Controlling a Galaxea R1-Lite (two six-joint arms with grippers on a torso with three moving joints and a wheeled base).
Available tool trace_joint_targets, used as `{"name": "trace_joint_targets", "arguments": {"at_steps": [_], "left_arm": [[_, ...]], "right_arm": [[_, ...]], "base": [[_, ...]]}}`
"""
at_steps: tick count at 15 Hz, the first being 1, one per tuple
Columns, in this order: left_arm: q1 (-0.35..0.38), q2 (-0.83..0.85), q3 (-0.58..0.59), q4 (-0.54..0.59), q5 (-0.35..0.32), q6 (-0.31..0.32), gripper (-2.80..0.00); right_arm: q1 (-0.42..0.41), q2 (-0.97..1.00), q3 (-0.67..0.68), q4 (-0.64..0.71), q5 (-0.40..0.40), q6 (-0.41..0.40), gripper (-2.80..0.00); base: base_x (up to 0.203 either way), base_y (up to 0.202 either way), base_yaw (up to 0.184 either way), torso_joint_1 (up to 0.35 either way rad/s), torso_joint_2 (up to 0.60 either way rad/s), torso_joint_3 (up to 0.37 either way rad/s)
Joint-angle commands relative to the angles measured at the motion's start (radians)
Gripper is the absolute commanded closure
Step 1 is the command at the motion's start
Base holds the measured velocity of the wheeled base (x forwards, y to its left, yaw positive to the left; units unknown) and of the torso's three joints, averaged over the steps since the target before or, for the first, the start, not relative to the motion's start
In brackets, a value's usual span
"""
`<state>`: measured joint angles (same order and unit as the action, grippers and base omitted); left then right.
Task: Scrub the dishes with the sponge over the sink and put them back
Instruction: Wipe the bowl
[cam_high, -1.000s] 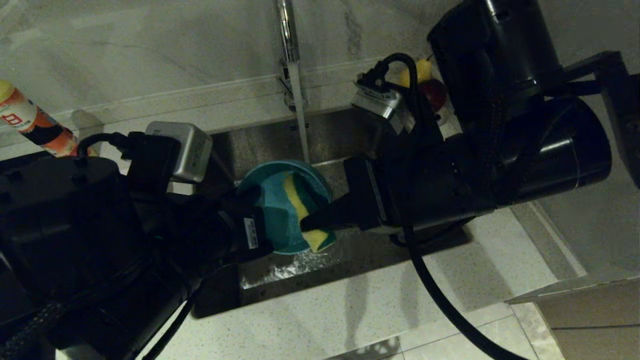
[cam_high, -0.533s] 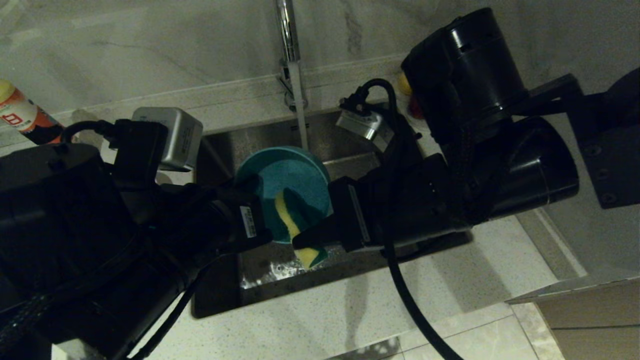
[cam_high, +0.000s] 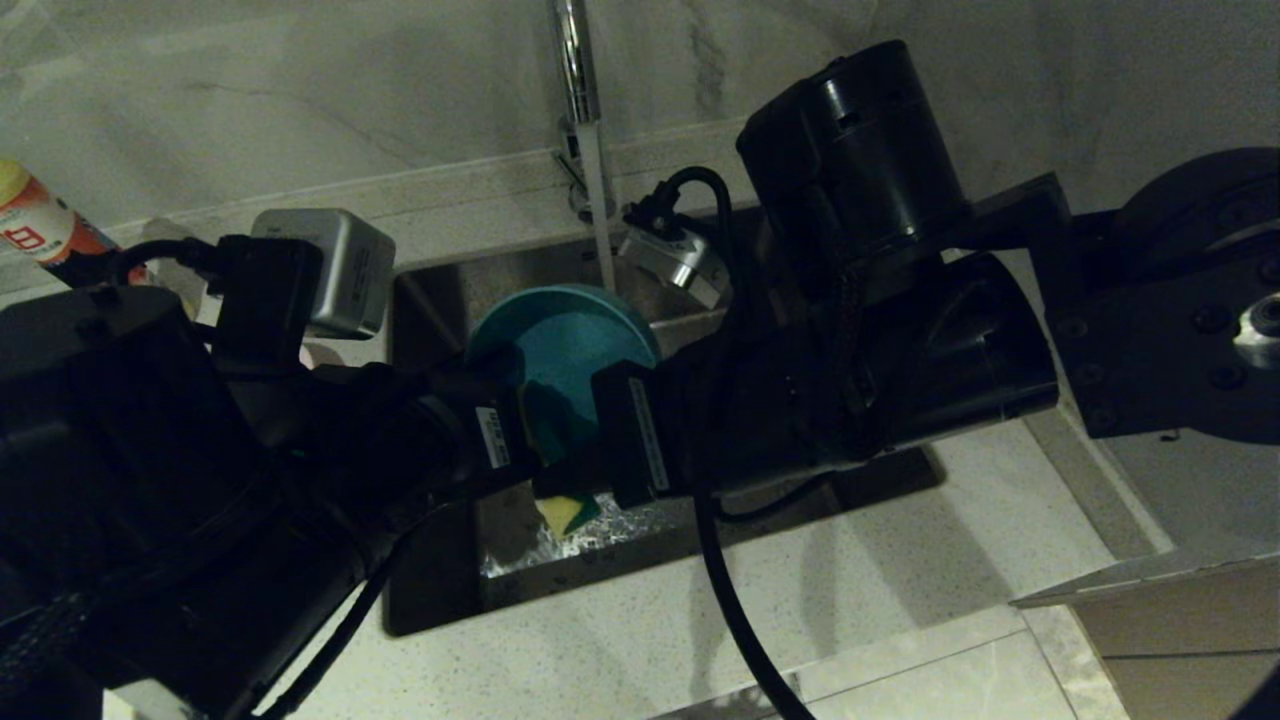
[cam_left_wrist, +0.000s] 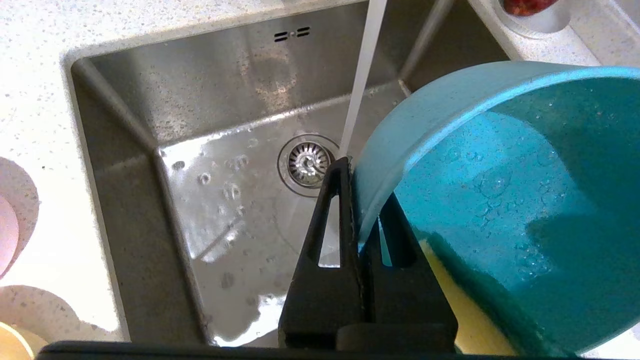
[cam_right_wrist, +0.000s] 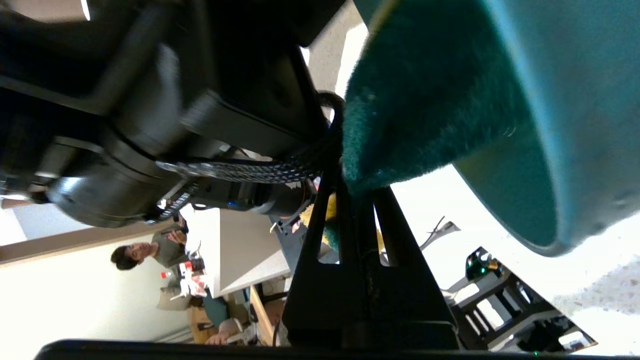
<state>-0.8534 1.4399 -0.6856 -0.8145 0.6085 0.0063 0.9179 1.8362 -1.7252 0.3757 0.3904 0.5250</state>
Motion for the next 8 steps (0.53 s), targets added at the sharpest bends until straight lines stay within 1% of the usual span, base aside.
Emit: {"name": "trace_joint_targets", "arguments": {"at_steps": [1, 4, 8], "left_arm": [[0.0, -0.001, 0.011, -0.005, 0.004, -0.002, 0.0], [-0.001, -0.004, 0.008, -0.005, 0.005, 0.001, 0.0], [0.0, -0.01, 0.006, -0.006, 0.006, 0.0, 0.0]], "right_arm": [[-0.002, -0.015, -0.013, 0.002, -0.005, 0.003, 0.0], [-0.015, -0.041, -0.016, 0.004, -0.022, 0.003, 0.0], [-0.045, -0.064, -0.017, 0.003, -0.024, 0.0, 0.0]], "base": [[0.0, 0.0, 0.0, 0.0, 0.0, 0.0], [0.0, 0.0, 0.0, 0.0, 0.0, 0.0], [0.0, 0.0, 0.0, 0.0, 0.0, 0.0]]}}
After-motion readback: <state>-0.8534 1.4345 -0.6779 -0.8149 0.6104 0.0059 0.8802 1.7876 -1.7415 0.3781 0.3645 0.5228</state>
